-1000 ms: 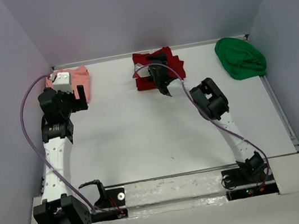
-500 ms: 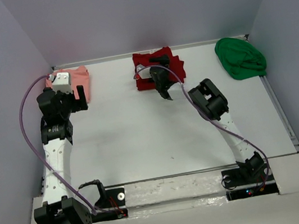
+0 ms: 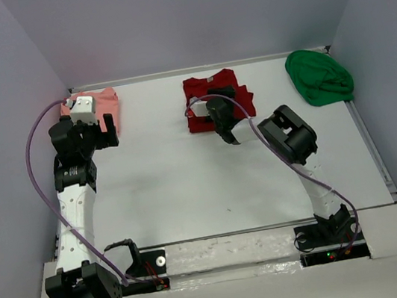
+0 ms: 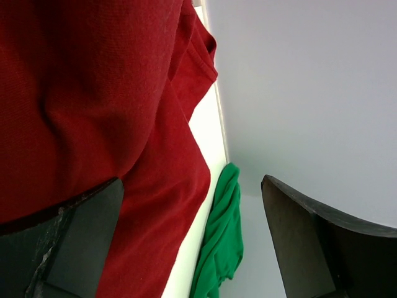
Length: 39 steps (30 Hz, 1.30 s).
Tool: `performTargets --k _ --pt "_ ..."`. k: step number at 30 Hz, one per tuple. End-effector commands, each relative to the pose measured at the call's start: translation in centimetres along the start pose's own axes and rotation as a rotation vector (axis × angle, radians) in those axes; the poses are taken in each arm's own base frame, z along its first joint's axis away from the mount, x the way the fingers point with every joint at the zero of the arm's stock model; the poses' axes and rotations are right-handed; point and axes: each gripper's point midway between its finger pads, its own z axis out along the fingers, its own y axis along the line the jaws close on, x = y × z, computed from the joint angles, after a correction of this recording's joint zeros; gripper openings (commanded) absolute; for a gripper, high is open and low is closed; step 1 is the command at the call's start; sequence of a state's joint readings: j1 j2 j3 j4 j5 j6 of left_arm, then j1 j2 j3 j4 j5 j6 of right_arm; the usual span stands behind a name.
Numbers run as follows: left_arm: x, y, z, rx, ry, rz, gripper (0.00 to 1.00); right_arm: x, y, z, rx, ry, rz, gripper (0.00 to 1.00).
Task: Fold and stack the t-shirts
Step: Fold the long partially folded tshirt into a neat square
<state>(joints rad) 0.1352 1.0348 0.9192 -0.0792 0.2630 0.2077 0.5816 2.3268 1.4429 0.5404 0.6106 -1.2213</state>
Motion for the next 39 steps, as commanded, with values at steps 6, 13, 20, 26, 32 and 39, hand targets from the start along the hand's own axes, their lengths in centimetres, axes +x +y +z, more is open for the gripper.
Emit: performTargets --k 6,13,20,26,32,39 --pt "-3.5 -0.5 -0.8 0.035 -0.095 0.0 0.96 0.4 5.1 -5.1 -0.188 0.021 -0.045 1.0" --pt "-2.9 -0.7 -0.5 0.047 -0.087 -0.006 0.96 -1.1 5.6 -9.0 -0.22 -0.014 -0.061 1.0" --pt "-2.9 -0.9 -0.7 0.056 -0.093 -0.008 0.96 -2.2 6.5 -11.2 -0.238 -0.031 -0.084 1.0" --pt "-3.1 -1.0 -0.9 0.056 -0.1 -0.004 0.96 -2.5 5.6 -11.6 -0.216 -0.028 -0.092 1.0" --pt "-3.9 -0.7 0.0 0.063 -0.097 -0.007 0.94 -5.9 -3.6 -12.1 -0.066 -0.087 -0.06 1.0" --pt "-3.9 -0.8 1.5 0.09 -0.055 -0.024 0.98 -8.0 -16.4 -14.6 0.137 -0.137 0.038 1.0"
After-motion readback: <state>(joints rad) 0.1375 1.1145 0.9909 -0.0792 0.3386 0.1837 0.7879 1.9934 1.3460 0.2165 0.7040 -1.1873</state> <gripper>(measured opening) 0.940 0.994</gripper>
